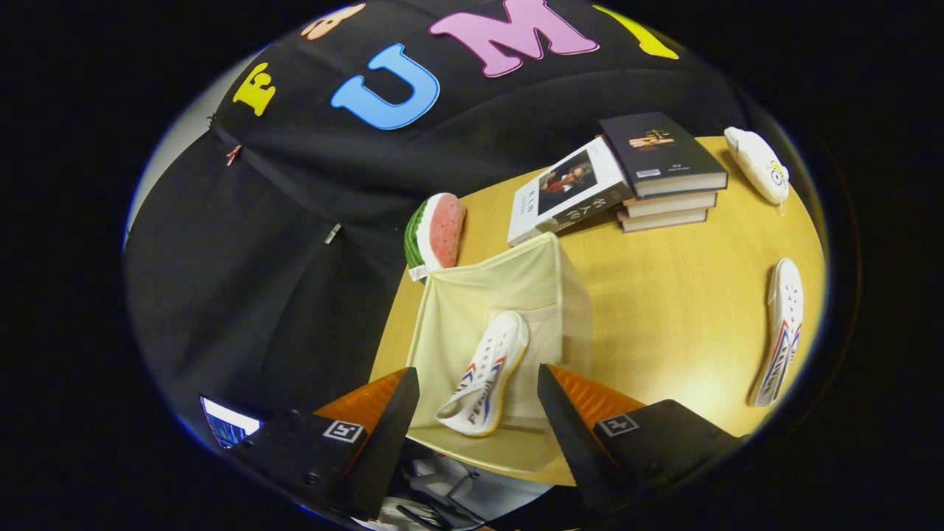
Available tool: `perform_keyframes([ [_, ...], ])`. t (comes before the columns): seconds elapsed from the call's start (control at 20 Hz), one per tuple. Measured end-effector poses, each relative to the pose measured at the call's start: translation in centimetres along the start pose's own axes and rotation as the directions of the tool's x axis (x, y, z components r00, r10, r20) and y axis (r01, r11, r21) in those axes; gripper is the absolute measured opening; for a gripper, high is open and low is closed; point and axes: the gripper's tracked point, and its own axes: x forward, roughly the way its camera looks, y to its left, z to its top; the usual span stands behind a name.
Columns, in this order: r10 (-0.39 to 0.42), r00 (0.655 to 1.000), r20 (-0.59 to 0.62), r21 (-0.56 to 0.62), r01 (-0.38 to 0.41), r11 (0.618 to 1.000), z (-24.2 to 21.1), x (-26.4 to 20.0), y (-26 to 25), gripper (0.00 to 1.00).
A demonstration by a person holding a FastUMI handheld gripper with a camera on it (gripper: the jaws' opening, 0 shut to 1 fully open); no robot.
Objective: Open the storage box then place both shoes into the box .Put the left shoe in first, then the right shoe, with the right side of both shoes facing outward in a uniform manner.
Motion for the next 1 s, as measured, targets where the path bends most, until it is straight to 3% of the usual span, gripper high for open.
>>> perform_keyframes([
  [0.2, -0.137, 0.988, 0.068, -0.093, 0.143, 0.985, 2.2, -3.9, -8.2, 0.98],
  [0.4, -0.238, 0.965, 0.109, -0.114, 0.25, 0.962, 3.8, -7.6, -15.6, 0.99],
  [0.65, -0.382, 0.915, 0.129, -0.15, 0.398, 0.905, 4.1, -11.1, -25.3, 0.99],
  [1.0, -0.488, 0.869, 0.077, -0.206, 0.493, 0.845, 1.8, -12.7, -35.8, 0.99],
])
